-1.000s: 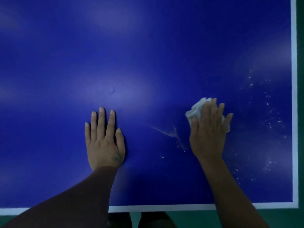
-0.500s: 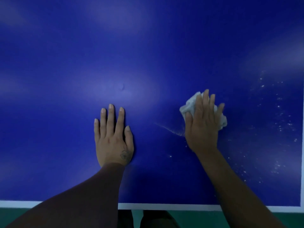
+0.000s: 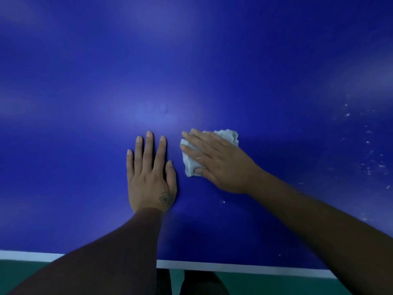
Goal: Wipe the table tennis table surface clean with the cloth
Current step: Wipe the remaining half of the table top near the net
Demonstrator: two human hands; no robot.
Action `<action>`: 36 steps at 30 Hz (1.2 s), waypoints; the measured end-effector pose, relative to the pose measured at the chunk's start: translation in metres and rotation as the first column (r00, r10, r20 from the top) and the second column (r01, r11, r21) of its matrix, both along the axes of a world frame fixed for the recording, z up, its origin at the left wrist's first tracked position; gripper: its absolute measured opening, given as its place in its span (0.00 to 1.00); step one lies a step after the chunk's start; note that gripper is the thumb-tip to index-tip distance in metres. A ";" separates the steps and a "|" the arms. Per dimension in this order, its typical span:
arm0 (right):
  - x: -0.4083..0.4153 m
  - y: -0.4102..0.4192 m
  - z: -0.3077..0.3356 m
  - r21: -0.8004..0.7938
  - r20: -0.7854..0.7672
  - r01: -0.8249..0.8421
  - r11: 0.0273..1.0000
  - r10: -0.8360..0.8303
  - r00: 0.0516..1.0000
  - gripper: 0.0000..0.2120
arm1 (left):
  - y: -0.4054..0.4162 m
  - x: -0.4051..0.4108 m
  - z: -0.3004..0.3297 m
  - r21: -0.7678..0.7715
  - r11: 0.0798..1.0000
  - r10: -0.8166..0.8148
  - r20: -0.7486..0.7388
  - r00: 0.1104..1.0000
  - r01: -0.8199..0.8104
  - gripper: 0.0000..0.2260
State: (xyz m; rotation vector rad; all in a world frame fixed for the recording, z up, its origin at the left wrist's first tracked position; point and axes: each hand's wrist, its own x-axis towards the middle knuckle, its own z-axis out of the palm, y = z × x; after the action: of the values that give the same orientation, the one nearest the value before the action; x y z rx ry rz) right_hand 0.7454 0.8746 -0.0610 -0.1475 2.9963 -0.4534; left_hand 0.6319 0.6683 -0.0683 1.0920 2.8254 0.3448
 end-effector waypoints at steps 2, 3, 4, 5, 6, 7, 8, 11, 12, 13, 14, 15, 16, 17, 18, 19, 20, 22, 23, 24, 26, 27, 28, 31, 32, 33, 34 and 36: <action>-0.010 0.020 0.000 -0.019 0.009 0.025 1.000 -0.024 1.000 0.29 | 0.000 0.000 0.000 0.004 1.000 0.002 -0.007 1.000 -0.002 0.26; -0.017 0.034 0.000 -0.001 0.011 0.081 0.997 -0.081 0.997 0.29 | 0.000 0.001 -0.001 0.005 1.000 0.003 -0.007 1.000 -0.003 0.26; -0.023 0.051 -0.001 0.039 0.003 0.152 0.988 -0.152 0.988 0.29 | 0.000 0.001 -0.001 0.005 1.000 0.003 -0.006 1.000 -0.003 0.26; -0.025 0.068 -0.001 0.081 -0.019 0.229 0.970 -0.228 0.973 0.28 | 0.000 0.001 -0.001 0.003 1.000 0.004 -0.005 1.000 -0.004 0.26; -0.023 0.083 -0.001 0.100 -0.048 0.314 0.944 -0.311 0.949 0.27 | 0.001 0.001 -0.001 0.002 1.000 0.007 -0.005 1.000 -0.007 0.26; -0.016 0.093 -0.001 0.096 -0.064 0.404 0.910 -0.399 0.915 0.26 | 0.001 0.001 -0.001 0.001 1.000 0.011 -0.005 1.000 -0.011 0.26; -0.005 0.097 0.000 0.081 -0.067 0.487 0.870 -0.482 0.873 0.26 | 0.001 0.001 -0.001 0.002 1.000 0.013 -0.006 1.000 -0.013 0.26; 0.039 0.076 0.003 0.071 -0.033 0.675 0.734 -0.675 0.737 0.26 | 0.000 0.001 -0.001 0.000 1.000 0.009 -0.004 1.000 -0.009 0.27; 0.054 0.058 0.004 0.070 -0.027 0.725 0.685 -0.726 0.688 0.26 | 0.000 0.001 -0.001 -0.005 1.000 0.008 -0.001 1.000 -0.008 0.27; 0.067 0.037 0.004 0.068 -0.031 0.769 0.636 -0.769 0.639 0.27 | 0.000 0.001 -0.001 -0.009 1.000 0.010 0.001 1.000 -0.010 0.27; 0.076 0.012 0.004 0.064 -0.035 0.808 0.586 -0.807 0.589 0.28 | 0.001 0.001 0.000 -0.012 1.000 0.014 0.000 1.000 -0.014 0.27; 0.080 -0.012 0.004 0.054 -0.025 0.840 0.540 -0.840 0.542 0.28 | 0.001 0.001 0.000 -0.015 1.000 0.016 0.000 1.000 -0.016 0.27; 0.081 -0.035 0.004 0.042 -0.004 0.861 0.507 -0.862 0.507 0.29 | 0.001 0.001 0.000 -0.017 1.000 0.016 0.000 1.000 -0.016 0.26; 0.080 -0.052 0.004 0.030 0.017 0.869 0.494 -0.869 0.494 0.29 | 0.001 0.001 0.000 -0.021 1.000 0.013 0.003 1.000 -0.013 0.26; 0.077 -0.060 0.003 0.027 0.025 0.864 0.502 -0.865 0.502 0.28 | 0.000 0.001 0.001 -0.027 1.000 0.010 0.007 1.000 -0.009 0.26; 0.078 -0.060 0.003 0.032 0.030 0.853 0.520 -0.854 0.520 0.28 | 0.000 0.001 0.001 -0.030 1.000 0.006 0.011 1.000 -0.006 0.26; 0.080 -0.051 0.001 0.040 0.031 0.849 0.526 -0.850 0.525 0.28 | 0.000 0.001 0.001 -0.028 1.000 0.003 0.012 1.000 -0.003 0.27; 0.094 -0.028 -0.001 0.047 0.036 0.894 0.446 -0.895 0.445 0.29 | 0.001 0.001 0.001 -0.018 1.000 0.009 0.015 1.000 -0.009 0.26; 0.103 -0.019 -0.001 0.049 0.035 0.927 0.373 -0.928 0.371 0.29 | 0.001 0.001 0.001 -0.014 1.000 0.014 0.016 1.000 -0.014 0.26; 0.112 -0.015 -0.002 0.052 0.028 0.952 0.301 -0.954 0.299 0.30 | 0.001 0.001 0.001 -0.012 1.000 0.017 0.017 1.000 -0.017 0.26; 0.121 -0.024 -0.001 0.070 0.007 0.976 0.207 -0.978 0.207 0.31 | 0.001 0.002 0.001 -0.014 1.000 0.016 0.018 1.000 -0.015 0.26; 0.118 -0.036 -0.001 0.078 -0.002 0.979 0.186 -0.982 0.187 0.31 | 0.001 0.003 0.002 -0.016 1.000 0.014 0.020 1.000 -0.014 0.26; 0.111 -0.048 -0.001 0.082 -0.003 0.981 0.176 -0.984 0.177 0.31 | 0.001 0.002 0.002 -0.018 1.000 0.013 0.021 1.000 -0.012 0.26; 0.082 -0.085 0.002 0.075 0.033 0.968 0.240 -0.971 0.238 0.32 | 0.000 0.002 0.003 -0.031 1.000 0.004 0.023 1.000 -0.003 0.26; 0.076 -0.093 0.002 0.078 0.040 0.954 0.288 -0.957 0.286 0.32 | 0.000 0.002 0.003 -0.036 0.999 0.000 0.021 1.000 0.000 0.27; 0.072 -0.097 0.002 0.080 0.038 0.942 0.327 -0.945 0.325 0.32 | 0.000 0.001 0.003 -0.041 0.999 -0.002 0.023 1.000 0.003 0.27; 0.073 -0.096 0.003 0.083 0.031 0.933 0.351 -0.936 0.350 0.32 | 0.000 0.001 0.004 -0.041 0.999 -0.006 0.030 1.000 0.007 0.27; 0.081 -0.081 0.004 0.101 0.011 0.921 0.376 -0.926 0.376 0.31 | -0.004 -0.001 0.005 -0.023 0.999 -0.030 0.046 0.998 0.031 0.26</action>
State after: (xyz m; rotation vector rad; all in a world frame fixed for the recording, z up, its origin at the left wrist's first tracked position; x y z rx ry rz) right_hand 0.8267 0.7933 -0.0575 1.6273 2.6729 -0.3685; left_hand 0.6311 0.6644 -0.0638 1.1062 2.7627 0.3280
